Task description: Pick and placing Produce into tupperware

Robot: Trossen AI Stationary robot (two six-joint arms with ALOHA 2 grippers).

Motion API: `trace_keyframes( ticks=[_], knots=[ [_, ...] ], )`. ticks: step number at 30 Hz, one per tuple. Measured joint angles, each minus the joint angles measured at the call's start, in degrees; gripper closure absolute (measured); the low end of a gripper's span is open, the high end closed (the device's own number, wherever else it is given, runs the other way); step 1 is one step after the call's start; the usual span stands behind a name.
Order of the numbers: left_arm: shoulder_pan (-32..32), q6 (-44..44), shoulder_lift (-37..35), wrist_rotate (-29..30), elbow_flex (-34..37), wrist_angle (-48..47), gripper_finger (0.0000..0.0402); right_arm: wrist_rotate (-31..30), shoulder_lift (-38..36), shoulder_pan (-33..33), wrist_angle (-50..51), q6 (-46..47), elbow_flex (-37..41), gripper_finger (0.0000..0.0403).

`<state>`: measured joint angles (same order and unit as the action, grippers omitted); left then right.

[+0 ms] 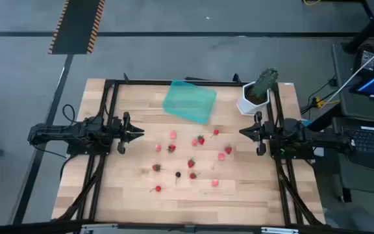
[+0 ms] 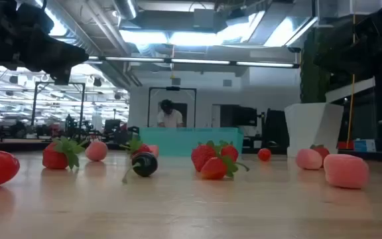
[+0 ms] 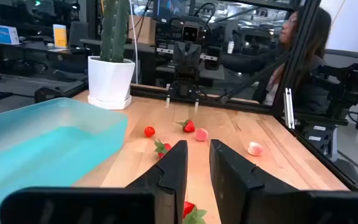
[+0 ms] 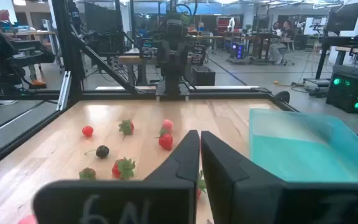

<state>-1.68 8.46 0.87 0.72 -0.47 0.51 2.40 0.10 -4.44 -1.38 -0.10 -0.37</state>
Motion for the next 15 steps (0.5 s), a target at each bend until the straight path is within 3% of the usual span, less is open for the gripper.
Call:
trace_keyframes(
  ticks=[15],
  knots=[
    [-0.01,-0.01,0.01,-0.01,0.00,0.00,0.0366,-0.01,0.01,-0.01,0.00,0.00,0.00,0.0382]
  ],
)
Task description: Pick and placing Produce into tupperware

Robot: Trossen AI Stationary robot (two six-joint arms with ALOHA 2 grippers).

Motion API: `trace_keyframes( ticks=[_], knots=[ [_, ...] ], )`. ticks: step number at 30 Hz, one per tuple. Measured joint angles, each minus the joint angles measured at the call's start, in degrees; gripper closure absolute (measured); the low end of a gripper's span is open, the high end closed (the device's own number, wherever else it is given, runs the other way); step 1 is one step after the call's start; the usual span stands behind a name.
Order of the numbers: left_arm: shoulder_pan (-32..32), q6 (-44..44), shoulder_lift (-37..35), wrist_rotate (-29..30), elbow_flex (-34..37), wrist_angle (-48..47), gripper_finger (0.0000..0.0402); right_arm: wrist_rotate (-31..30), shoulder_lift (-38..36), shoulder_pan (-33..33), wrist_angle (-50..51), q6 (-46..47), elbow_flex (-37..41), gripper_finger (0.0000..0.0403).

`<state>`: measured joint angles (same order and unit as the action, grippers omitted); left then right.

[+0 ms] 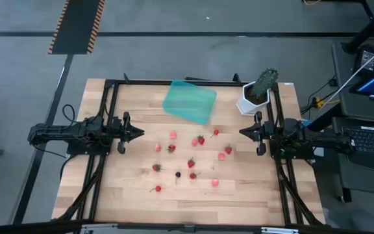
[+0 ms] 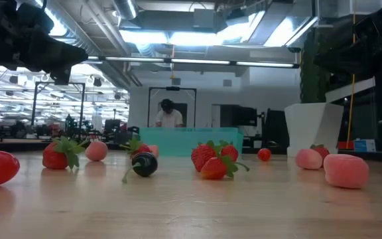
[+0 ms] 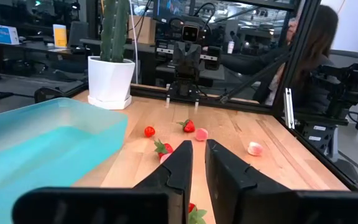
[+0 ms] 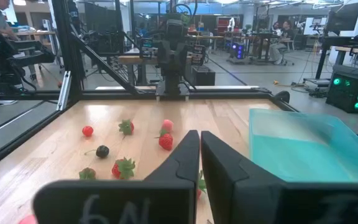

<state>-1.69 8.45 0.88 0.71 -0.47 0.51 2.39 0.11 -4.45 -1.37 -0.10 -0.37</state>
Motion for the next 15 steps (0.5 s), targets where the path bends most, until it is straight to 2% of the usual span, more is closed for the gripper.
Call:
trace_keyframes(
  ticks=[15],
  knots=[
    [0.02,0.00,-0.01,0.00,0.00,0.00,0.0387,0.00,0.01,0.00,-0.01,0.00,-0.01,0.0382]
  ],
)
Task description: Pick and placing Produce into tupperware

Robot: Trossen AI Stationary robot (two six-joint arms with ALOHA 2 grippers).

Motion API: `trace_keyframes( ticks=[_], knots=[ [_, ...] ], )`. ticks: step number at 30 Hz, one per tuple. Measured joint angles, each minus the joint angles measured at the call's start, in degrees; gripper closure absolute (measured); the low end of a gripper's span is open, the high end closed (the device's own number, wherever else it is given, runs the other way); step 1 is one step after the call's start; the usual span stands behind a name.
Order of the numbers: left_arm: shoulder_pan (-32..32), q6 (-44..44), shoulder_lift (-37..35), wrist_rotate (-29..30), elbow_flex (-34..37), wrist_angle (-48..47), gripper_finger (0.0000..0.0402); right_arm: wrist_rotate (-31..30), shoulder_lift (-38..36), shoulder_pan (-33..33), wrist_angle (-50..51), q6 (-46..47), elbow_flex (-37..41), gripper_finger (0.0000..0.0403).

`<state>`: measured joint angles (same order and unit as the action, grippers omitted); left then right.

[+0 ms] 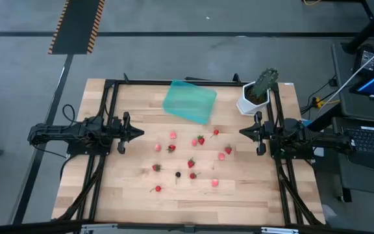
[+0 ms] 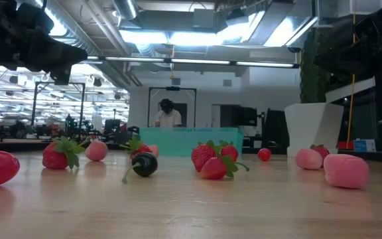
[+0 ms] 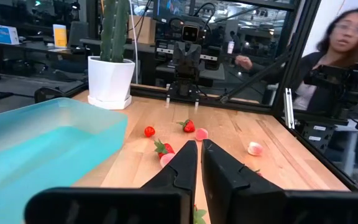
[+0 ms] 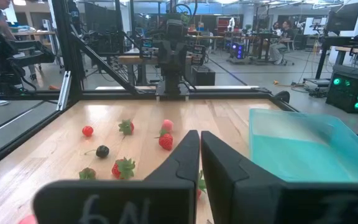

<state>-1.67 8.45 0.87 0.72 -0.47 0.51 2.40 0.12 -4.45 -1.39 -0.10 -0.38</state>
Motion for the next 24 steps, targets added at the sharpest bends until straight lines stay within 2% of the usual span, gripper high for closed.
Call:
trace_keyframes(
  ticks=[13,24],
  knots=[
    [-0.02,0.00,-0.01,0.00,0.00,0.00,0.0400,0.02,-0.01,0.02,0.02,0.00,0.00,0.0382],
    [-0.01,0.01,0.01,0.01,0.00,0.00,0.0375,0.01,-0.01,0.01,0.01,0.00,0.02,0.0382]
  ],
)
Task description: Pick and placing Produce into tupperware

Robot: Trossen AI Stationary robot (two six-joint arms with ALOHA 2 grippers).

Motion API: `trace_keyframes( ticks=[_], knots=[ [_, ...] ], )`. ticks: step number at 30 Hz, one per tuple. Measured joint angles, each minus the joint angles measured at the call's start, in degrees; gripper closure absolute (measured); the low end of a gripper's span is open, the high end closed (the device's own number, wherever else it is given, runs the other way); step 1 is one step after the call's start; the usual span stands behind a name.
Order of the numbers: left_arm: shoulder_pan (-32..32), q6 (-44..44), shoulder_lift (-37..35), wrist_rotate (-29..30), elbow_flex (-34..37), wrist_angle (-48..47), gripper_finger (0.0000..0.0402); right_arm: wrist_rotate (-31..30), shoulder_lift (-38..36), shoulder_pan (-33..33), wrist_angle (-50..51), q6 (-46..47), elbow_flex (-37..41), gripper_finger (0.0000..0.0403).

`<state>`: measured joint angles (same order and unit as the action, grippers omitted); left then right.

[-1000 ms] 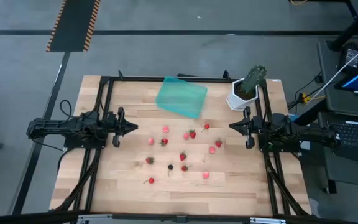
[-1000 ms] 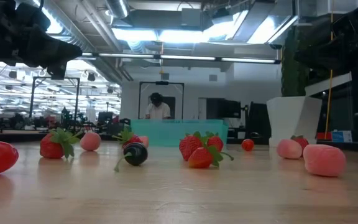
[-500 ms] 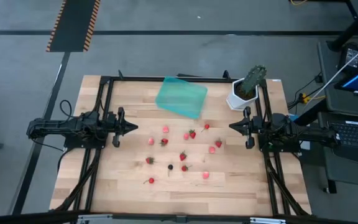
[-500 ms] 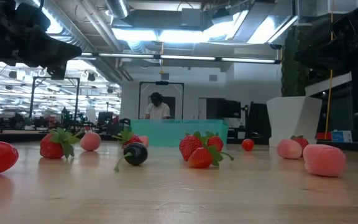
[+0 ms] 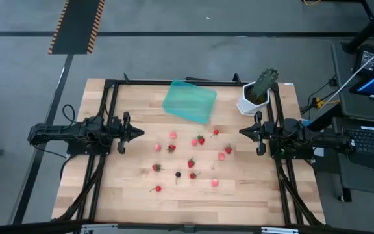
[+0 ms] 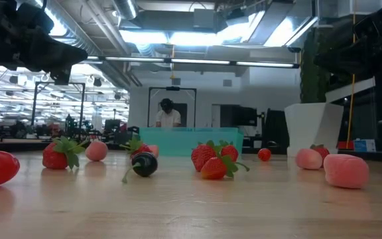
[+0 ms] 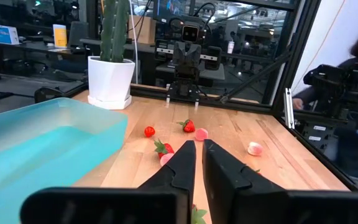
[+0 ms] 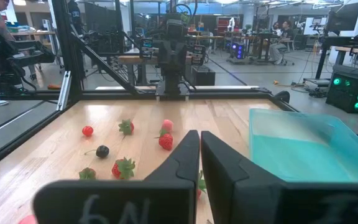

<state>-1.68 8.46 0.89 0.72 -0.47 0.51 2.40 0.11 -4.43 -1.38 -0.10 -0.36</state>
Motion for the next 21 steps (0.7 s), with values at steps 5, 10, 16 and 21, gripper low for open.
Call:
trace_keyframes(
  ticks=[5,10,16,21],
  knots=[
    [-0.01,-0.01,-0.02,-0.01,0.00,0.00,0.0365,0.01,-0.01,-0.01,0.00,0.00,-0.01,0.0382],
    [-0.01,-0.01,-0.01,0.00,0.00,0.00,0.0355,-0.01,0.01,0.01,-0.01,0.00,-0.02,0.0382],
    [0.01,-0.01,-0.02,-0.01,0.00,0.00,0.0345,-0.01,-0.01,0.01,-0.01,0.00,0.00,0.0382],
    [0.00,-0.01,-0.01,0.00,0.00,0.00,0.0337,-0.01,-0.01,-0.01,-0.01,0.00,0.00,0.0382]
  ],
)
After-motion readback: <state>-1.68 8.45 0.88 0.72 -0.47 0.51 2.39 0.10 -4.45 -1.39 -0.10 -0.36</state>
